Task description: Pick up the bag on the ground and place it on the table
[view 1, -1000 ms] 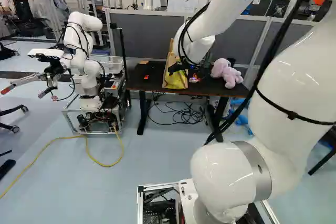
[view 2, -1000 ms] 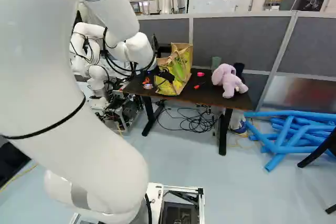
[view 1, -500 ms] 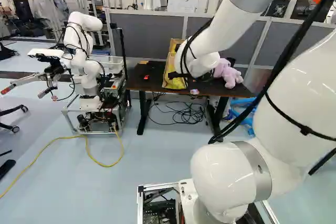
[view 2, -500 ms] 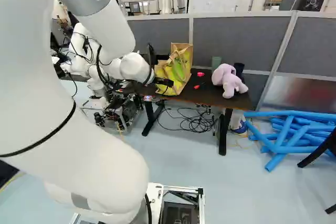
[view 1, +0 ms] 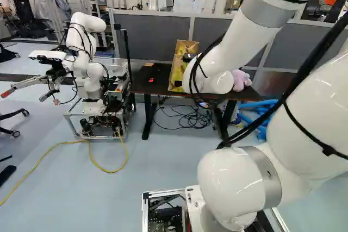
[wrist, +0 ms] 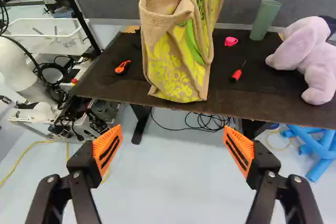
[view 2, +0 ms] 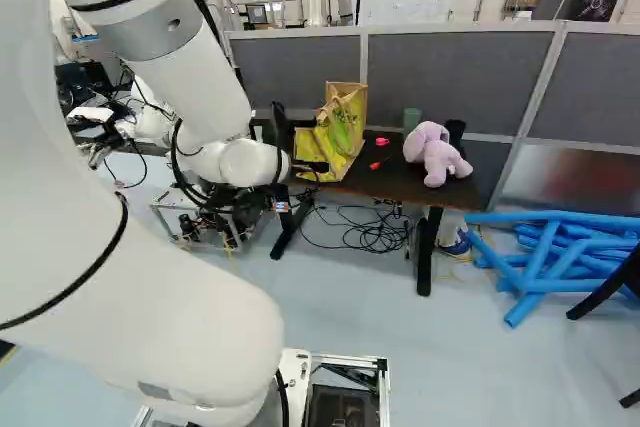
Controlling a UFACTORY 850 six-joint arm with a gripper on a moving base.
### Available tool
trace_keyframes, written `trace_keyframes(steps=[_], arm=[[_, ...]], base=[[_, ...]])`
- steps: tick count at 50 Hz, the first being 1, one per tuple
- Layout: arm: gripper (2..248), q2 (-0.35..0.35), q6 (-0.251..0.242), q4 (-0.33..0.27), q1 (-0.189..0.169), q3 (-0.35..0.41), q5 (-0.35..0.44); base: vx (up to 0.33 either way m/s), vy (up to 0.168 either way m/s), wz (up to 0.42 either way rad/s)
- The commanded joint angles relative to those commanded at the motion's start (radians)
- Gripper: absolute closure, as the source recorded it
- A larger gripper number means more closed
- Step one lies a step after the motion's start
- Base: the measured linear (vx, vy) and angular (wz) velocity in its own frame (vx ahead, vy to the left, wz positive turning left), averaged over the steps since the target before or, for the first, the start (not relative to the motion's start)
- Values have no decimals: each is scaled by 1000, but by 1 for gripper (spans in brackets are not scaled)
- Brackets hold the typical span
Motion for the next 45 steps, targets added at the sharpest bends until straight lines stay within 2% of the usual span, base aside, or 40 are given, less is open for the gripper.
trace_keyframes(steps=[22, 45], arm=[[3, 46, -22, 5, 2, 109, 163], [3, 76, -37, 9, 4, 182, 270]], base=[[0, 0, 0], [0, 0, 0]])
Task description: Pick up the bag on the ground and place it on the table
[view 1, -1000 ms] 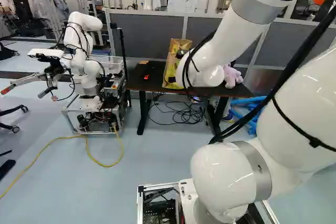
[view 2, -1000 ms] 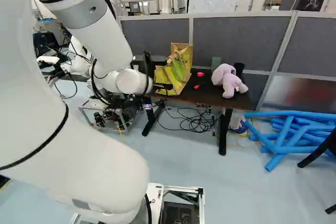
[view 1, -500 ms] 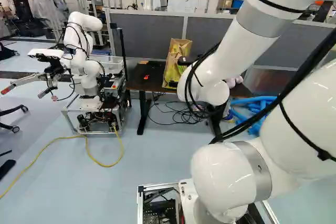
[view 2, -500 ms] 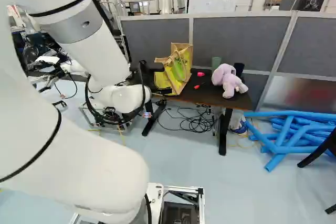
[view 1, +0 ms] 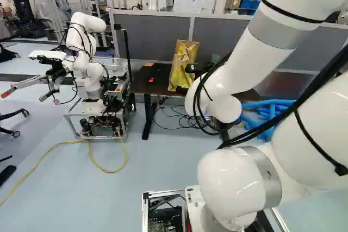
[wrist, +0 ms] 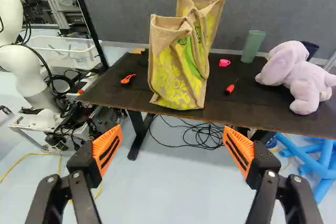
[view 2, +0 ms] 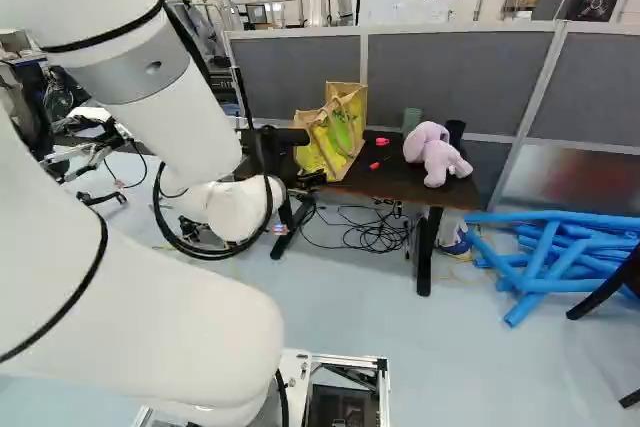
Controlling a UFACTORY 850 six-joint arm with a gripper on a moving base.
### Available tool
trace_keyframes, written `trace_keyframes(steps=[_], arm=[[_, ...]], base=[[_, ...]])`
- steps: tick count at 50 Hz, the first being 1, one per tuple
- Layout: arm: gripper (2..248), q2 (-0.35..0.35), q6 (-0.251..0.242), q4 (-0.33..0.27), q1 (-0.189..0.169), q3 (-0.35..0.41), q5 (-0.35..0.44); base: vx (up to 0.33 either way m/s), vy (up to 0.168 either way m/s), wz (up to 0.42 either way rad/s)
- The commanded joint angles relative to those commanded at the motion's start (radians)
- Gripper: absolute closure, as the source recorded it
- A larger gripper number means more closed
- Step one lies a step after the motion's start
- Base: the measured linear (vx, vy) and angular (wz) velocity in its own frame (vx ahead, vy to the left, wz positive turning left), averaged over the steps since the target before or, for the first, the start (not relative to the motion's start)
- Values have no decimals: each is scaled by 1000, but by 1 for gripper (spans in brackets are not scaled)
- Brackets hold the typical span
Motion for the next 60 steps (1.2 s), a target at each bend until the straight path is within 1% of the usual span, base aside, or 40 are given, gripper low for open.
trace_keyframes(steps=[23, 60], arm=[[3, 14, -7, 2, 1, 34, 51], [3, 15, -7, 2, 1, 37, 54]], base=[[0, 0, 0], [0, 0, 0]])
